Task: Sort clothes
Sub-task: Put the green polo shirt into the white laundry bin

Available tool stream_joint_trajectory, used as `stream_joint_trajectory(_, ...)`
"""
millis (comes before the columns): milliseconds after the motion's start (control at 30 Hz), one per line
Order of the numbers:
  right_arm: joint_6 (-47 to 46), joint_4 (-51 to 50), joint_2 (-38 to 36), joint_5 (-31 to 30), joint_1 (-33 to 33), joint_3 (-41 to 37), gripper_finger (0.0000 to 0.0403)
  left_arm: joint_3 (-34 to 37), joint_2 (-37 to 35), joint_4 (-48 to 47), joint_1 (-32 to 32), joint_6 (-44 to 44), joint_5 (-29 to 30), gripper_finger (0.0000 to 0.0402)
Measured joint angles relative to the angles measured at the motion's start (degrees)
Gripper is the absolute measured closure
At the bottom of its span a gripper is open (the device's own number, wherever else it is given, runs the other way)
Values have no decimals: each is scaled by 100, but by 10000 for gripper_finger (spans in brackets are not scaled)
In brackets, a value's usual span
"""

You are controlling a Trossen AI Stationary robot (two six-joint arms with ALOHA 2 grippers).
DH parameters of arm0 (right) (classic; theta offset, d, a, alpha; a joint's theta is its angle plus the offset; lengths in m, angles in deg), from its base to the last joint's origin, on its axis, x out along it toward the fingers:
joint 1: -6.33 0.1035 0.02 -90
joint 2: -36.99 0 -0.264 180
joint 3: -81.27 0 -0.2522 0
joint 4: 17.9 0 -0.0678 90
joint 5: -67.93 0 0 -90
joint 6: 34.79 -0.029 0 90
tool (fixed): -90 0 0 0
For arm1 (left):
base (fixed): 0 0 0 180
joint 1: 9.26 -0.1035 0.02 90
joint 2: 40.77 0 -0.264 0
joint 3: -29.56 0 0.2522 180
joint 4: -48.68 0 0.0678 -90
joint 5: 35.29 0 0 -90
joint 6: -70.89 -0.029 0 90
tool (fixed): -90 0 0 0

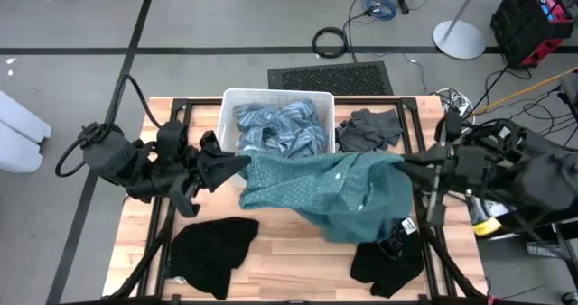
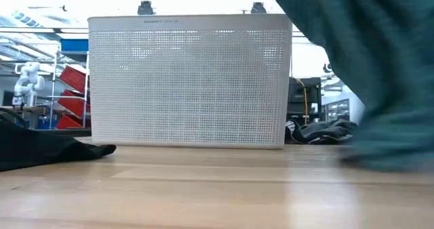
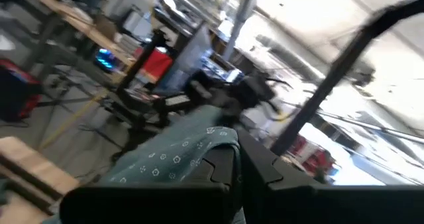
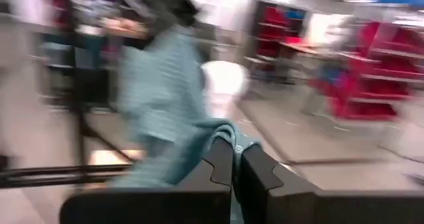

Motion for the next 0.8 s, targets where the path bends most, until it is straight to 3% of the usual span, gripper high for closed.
stream_joint_trajectory(33,42,97,-25,472,5,0,403,0,0,-15,0,-2,118,391)
stream_joint_trajectory(133,-602,-41,-92,2620,-95,-2,403,0,0,-34,-7,-10,364,391)
stream_joint_trajectory(200,-1320,-410,-107,3262,-158,-2,403,0,0,-22,-7,-8,442,391)
stream_joint_trajectory(367,-3266,-2092,-72,3697,-74,-9,403,0,0,-21,-22,36,494,391)
stream_joint_trajectory(500,-4137,-2962,52,3851,-72,-9,403,0,0,-21,-22,38,503,391)
stream_joint_trajectory(600,-4252,-3205,142,3821,-76,-11,403,0,0,-19,-22,51,542,391)
stream_joint_trajectory(800,-3327,-3318,383,3811,-83,-13,382,0,80,3,-24,51,623,391)
